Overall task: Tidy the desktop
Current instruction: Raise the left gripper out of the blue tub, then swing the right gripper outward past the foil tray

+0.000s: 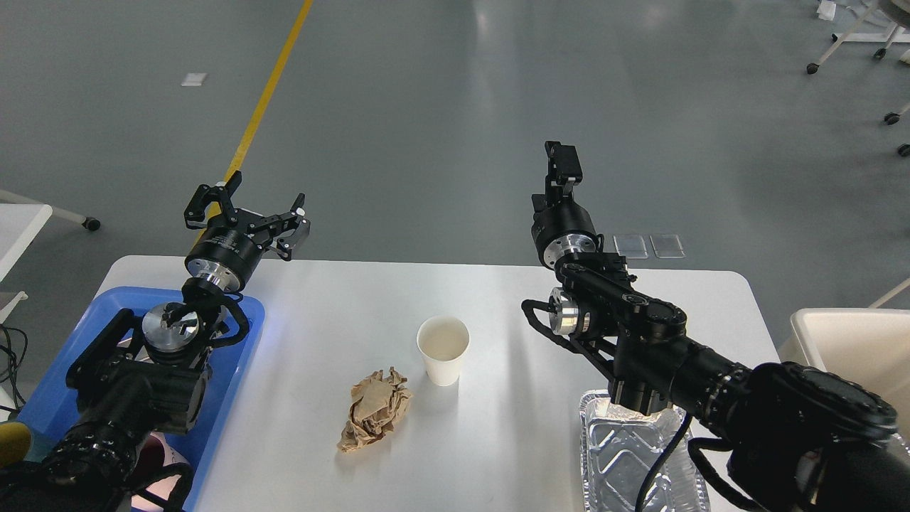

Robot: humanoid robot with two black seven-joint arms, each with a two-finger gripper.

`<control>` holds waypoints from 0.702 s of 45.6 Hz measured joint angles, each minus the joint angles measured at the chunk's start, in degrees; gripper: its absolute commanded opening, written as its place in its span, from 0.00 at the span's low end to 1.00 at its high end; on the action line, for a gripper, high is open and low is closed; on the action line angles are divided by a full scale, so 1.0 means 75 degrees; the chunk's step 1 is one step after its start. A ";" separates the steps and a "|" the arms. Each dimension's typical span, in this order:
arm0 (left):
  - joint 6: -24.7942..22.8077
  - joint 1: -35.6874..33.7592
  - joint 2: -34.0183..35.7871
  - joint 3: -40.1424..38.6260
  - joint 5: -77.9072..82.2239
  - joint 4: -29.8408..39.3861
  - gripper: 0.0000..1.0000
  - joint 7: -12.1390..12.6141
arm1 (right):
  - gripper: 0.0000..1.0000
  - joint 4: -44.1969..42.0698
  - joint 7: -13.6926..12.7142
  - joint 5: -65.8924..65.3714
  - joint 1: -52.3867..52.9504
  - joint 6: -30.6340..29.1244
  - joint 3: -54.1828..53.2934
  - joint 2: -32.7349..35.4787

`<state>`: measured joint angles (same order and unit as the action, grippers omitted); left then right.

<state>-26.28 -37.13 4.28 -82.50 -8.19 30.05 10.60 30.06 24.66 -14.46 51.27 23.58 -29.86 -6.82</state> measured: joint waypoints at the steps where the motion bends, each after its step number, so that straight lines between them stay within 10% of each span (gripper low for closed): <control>1: 0.0000 0.0011 0.0000 0.0003 0.0001 0.0000 0.99 0.0002 | 1.00 0.0015 -0.0031 -0.0018 -0.0003 -0.0022 0.0034 0.0001; 32: -0.0022 0.0378 0.0017 0.0044 0.0014 0.0001 0.99 0.0108 | 1.00 0.3149 -0.0285 -0.0249 0.1891 -0.0470 0.7529 0.2834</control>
<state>-26.45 -34.29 4.41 -82.17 -8.09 30.05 11.41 53.68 22.52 -16.33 65.45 20.06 26.61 14.43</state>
